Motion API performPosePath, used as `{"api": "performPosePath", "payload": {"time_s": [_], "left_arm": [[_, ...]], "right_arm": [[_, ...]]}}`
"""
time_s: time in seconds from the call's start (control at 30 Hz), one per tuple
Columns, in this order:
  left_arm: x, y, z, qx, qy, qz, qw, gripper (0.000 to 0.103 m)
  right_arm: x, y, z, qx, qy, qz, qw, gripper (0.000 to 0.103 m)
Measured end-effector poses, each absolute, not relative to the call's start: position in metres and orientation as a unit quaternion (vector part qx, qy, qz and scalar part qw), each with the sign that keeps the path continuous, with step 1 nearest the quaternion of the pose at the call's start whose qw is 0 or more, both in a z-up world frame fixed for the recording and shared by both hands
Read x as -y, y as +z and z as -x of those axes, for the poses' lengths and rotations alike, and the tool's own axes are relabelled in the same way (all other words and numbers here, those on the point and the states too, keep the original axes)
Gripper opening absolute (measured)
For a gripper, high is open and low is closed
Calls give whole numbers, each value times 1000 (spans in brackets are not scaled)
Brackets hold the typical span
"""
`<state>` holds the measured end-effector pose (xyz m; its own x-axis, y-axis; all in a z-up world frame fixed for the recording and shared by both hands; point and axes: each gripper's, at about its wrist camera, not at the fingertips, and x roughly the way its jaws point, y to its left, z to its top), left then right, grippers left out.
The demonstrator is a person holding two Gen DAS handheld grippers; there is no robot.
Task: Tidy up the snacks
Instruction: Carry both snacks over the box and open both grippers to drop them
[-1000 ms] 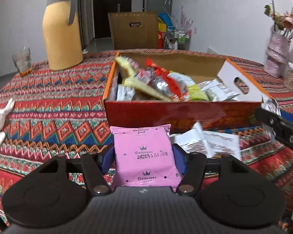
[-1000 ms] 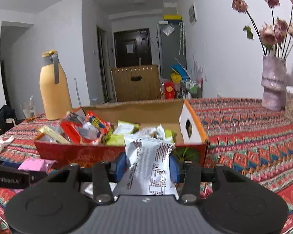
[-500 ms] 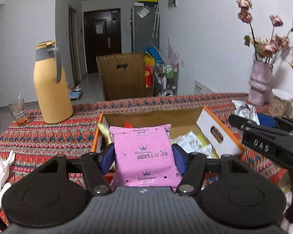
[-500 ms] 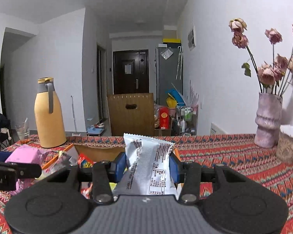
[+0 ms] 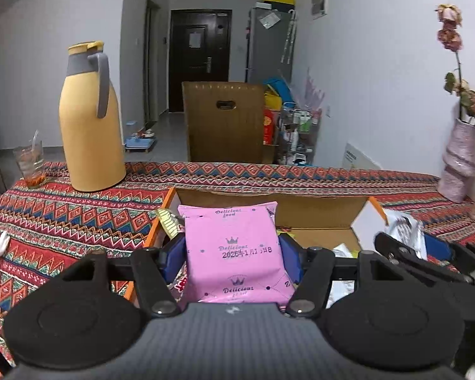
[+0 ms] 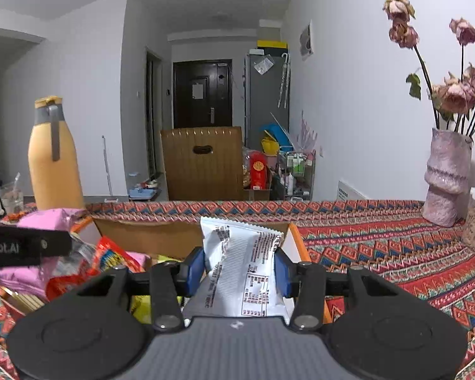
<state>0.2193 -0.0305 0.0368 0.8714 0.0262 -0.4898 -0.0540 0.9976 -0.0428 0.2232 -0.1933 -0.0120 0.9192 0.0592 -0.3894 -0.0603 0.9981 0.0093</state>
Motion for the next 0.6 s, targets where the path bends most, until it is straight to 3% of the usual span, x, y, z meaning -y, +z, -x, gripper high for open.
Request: {"api": "performPosePath", "payload": {"time_s": [0.27,0.33,0.37,0.4,0.47,0.5,0.6], "left_arm": [[16,13,-229,-255,29,36,966,63],[15,13,-228,-253,28,39,966,68],[14,13,-227,-250,28,42,967,79],[13,13,-226,-247,29,45,968,89],[11,15,-223,-239,39,48,969,99],[11,16,-221,-237,39,51,969,103],[10,20,-220,-240,44,56,968,103]], "right_arm": [[197,-35,-233,-231,42,-1,972,47],[196,-38,-233,-236,43,0,971,48],[197,-38,-234,-238,42,0,970,55],[197,-38,-233,-239,40,0,970,69],[198,-38,-232,-235,36,-3,971,90],[198,-38,-231,-232,35,-4,972,97],[199,-36,-228,-225,38,-13,973,103]]}}
